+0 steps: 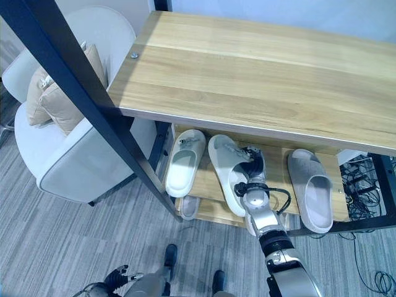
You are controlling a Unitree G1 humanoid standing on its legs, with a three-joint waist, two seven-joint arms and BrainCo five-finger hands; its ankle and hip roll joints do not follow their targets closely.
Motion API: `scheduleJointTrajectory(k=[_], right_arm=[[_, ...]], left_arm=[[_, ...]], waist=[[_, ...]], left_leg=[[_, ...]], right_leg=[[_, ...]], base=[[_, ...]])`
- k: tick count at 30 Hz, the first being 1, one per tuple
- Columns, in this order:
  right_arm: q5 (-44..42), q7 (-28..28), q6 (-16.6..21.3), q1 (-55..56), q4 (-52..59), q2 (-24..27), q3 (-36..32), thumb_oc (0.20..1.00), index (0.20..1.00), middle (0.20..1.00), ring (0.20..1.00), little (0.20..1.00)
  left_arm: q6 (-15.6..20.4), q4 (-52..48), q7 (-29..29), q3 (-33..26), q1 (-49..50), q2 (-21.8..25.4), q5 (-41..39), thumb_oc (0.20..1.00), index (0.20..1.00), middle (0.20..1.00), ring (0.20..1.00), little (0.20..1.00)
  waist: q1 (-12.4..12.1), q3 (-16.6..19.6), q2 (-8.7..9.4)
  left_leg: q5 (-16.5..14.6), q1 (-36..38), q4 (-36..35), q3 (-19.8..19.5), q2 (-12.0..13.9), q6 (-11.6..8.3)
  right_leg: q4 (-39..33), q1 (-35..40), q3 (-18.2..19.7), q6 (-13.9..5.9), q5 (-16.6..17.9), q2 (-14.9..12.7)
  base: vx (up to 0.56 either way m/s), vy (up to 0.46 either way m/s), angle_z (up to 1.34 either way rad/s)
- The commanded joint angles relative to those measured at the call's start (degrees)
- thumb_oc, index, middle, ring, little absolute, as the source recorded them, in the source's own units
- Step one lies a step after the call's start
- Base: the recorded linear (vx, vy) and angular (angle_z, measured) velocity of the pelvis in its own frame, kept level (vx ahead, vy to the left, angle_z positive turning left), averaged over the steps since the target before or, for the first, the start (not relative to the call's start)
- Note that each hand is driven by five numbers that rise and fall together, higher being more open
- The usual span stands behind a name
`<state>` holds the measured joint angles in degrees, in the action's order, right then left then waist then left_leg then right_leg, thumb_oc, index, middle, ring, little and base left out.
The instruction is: Arrange the slippers neatly on the shoe rack.
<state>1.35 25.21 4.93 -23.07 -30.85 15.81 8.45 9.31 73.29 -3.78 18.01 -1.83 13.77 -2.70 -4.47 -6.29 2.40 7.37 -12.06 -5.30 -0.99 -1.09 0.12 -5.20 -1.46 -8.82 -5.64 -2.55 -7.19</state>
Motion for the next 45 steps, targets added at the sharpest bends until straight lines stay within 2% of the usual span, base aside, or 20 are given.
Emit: scheduleJointTrajectory(k=[1, 8, 9, 10, 23, 33, 39, 45], right_arm=[[-1.55, 2.02, 2.30, -2.63, 2.34, 1.22, -2.00, 0.200, 0.200, 0.200, 0.200, 0.200], [-4.99, 2.81, 1.94, -1.66, 3.48, 0.08, -2.36, 0.200, 0.200, 0.200, 0.200, 0.200], [-5.05, 3.13, 2.07, -1.26, 4.02, -0.20, -2.51, 0.451, 0.451, 0.451, 0.451, 0.451], [-6.07, 3.27, 2.31, -1.15, 3.92, -0.46, -2.64, 1.000, 1.000, 1.000, 1.000, 1.000], [-6.06, 5.13, 2.91, 1.19, 8.70, -2.38, -1.87, 1.000, 1.000, 1.000, 1.000, 1.000], [-10.00, 0.74, 4.32, 8.38, 17.35, -2.51, -0.90, 1.000, 1.000, 1.000, 1.000, 1.000], [-10.50, 0.08, 4.24, 9.45, 17.72, -2.76, -0.48, 1.000, 1.000, 1.000, 1.000, 1.000], [-9.97, 1.76, 4.30, 7.53, 15.85, -3.06, -1.04, 1.000, 1.000, 1.000, 1.000, 1.000]], left_arm=[[-0.18, 3.82, -1.90, 1.66, -1.44, -2.75, 1.85, 1.000, 1.000, 1.000, 1.000, 1.000], [-0.77, 3.95, -3.21, 1.66, -1.38, -3.07, 1.89, 1.000, 1.000, 1.000, 1.000, 1.000], [-0.76, 3.99, -3.55, 1.50, -1.29, -3.00, 1.97, 1.000, 1.000, 1.000, 1.000, 1.000], [-0.73, 4.08, -3.77, 1.48, -1.27, -3.06, 1.85, 1.000, 1.000, 1.000, 1.000, 1.000], [-0.94, 4.65, -6.04, 0.99, -1.79, -4.55, 1.70, 1.000, 1.000, 1.000, 1.000, 1.000], [-1.61, 4.56, -5.23, 0.13, -1.37, -4.91, 2.16, 1.000, 1.000, 1.000, 1.000, 1.000], [-1.67, 4.34, -5.04, -0.05, -1.20, -4.92, 1.98, 1.000, 1.000, 1.000, 1.000, 1.000], [-1.65, 4.57, -5.17, 0.03, -0.87, -4.95, 1.96, 1.000, 1.000, 1.000, 1.000, 1.000]], waist=[[-1.43, -1.56, -0.46], [-1.56, -1.51, -0.60], [-1.58, -1.64, -0.61], [-1.56, -1.64, -0.63], [-0.88, -2.08, -1.04], [1.18, -1.66, -1.16], [1.63, -1.22, -1.31], [1.36, -1.40, -1.47]], left_leg=[[-7.99, 2.60, 1.84, -2.91, 0.58, 0.22], [-7.95, 2.32, 1.61, -3.43, 0.11, 0.33], [-7.96, 2.17, 1.68, -3.46, 0.05, 0.37], [-7.95, 2.07, 1.69, -3.48, 0.00, 0.37], [-7.85, 1.94, 1.29, -3.18, -0.55, 0.45], [-8.17, 3.29, 0.88, -2.41, -0.32, 0.52], [-8.28, 3.71, 0.67, -2.26, -0.32, 0.52], [-8.26, 3.69, 0.52, -2.36, -0.30, 0.49]], right_leg=[[2.96, -1.32, 1.98, -3.59, 2.41, -2.96], [3.00, -1.42, 1.33, -3.77, 2.62, -3.26], [3.08, -1.55, 1.21, -3.81, 2.66, -3.31], [3.14, -1.65, 1.21, -3.82, 2.68, -3.35], [3.57, -2.50, 1.31, -4.05, 3.00, -4.01], [4.02, -2.34, 1.78, -4.25, 3.11, -4.37], [3.95, -2.18, 1.90, -4.29, 3.01, -4.34], [4.02, -2.29, 1.68, -4.36, 3.05, -4.51]], base=[[0.01, 0.032, 0.01], [0.01, 0.031, 0.03], [0.00, 0.036, 0.11], [0.00, 0.032, 0.07], [0.01, 0.018, 0.02], [0.00, 0.004, -0.03], [0.01, 0.005, -0.07], [0.00, 0.000, 0.00]])
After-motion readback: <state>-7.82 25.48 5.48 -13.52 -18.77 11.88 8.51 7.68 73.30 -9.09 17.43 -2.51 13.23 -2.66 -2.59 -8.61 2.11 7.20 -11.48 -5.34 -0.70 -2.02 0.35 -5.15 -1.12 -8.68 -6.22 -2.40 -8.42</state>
